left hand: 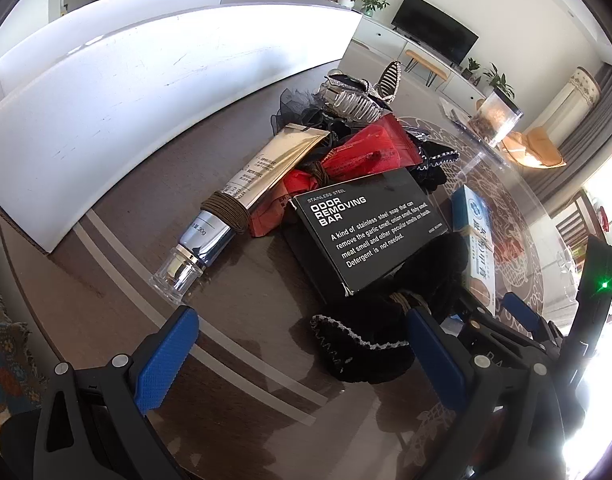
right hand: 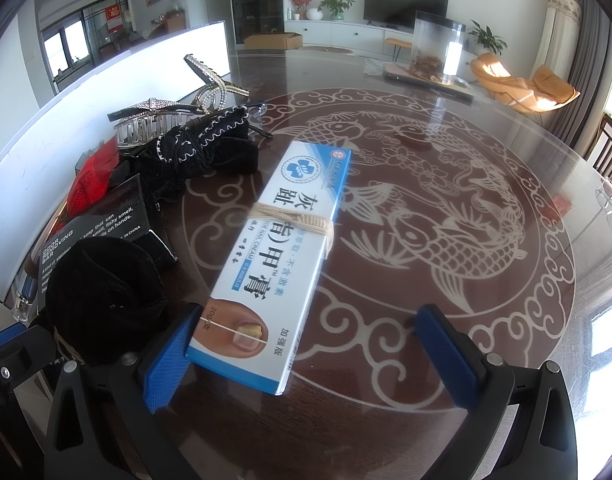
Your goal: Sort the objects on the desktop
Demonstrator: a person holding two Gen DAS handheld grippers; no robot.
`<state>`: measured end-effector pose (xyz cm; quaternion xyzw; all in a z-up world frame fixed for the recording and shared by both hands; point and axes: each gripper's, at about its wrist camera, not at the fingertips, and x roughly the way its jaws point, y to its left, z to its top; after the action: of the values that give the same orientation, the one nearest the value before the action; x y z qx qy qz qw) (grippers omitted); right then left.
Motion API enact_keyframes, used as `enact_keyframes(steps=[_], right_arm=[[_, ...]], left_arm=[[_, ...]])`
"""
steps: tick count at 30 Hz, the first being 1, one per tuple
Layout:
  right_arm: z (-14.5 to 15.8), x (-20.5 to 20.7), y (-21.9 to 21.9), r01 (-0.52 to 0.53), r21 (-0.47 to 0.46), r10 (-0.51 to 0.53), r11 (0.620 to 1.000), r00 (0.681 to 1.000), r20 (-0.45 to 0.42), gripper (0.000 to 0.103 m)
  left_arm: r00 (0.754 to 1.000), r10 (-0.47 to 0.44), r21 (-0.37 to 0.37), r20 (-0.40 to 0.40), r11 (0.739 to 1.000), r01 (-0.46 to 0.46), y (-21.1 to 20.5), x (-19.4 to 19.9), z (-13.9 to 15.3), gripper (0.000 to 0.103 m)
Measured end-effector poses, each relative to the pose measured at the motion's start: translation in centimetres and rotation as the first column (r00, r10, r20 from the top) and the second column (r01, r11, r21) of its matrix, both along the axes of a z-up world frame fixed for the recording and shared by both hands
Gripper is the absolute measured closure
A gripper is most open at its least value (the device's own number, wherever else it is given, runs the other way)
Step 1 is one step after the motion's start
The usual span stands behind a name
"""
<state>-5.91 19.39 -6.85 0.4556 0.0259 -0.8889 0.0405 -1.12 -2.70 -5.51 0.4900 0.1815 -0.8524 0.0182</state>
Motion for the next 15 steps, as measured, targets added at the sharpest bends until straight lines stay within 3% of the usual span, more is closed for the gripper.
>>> enact_keyframes(steps=[15], right_arm=[[0.00,-0.01,0.00,0.000,0.000,0.000,1.000,1.000,0.000,0.000]], left_arm=[[1.000,-0.001,0.004,0.002,1.000,0.001,-0.01,0.02,0.00,0.000]])
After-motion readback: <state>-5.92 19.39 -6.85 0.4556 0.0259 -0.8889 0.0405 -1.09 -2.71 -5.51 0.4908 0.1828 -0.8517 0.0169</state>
